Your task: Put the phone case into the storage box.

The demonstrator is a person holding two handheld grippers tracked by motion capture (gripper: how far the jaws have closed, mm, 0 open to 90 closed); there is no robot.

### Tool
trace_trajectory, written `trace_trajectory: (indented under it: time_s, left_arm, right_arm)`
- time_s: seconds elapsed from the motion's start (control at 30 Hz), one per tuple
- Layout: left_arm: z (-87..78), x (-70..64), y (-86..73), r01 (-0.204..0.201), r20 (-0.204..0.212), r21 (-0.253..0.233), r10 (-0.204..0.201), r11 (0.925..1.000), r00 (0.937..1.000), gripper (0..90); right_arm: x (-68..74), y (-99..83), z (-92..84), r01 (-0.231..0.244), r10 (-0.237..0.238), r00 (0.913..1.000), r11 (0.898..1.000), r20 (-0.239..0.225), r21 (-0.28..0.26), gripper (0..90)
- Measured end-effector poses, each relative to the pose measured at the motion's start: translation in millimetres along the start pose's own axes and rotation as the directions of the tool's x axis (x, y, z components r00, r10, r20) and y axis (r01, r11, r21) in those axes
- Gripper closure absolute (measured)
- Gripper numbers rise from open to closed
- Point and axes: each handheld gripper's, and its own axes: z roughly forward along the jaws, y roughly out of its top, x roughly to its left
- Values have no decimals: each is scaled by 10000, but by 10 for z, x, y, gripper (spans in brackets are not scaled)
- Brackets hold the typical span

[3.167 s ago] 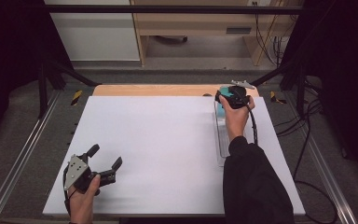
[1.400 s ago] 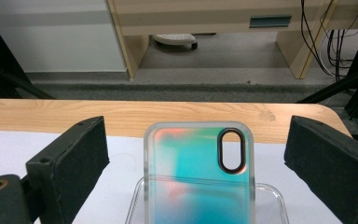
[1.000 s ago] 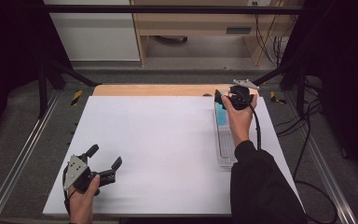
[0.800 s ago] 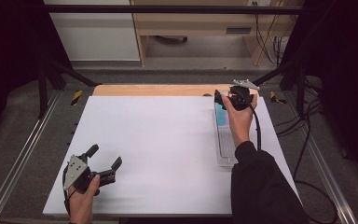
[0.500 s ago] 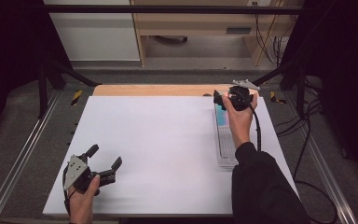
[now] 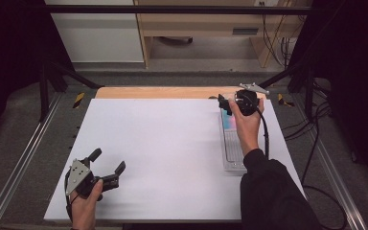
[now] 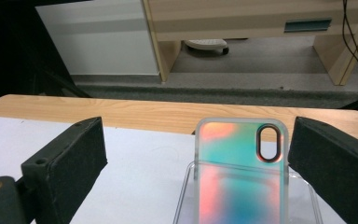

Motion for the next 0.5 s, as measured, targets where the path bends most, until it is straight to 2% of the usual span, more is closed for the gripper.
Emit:
trace_trajectory:
  time_s: [0.5]
  left_arm:
    - [-4, 3, -1, -18, 16, -23, 18, 10000, 10000, 8]
  right_arm:
    - [85, -10, -155, 88, -77, 9976, 9998, -681, 150, 46]
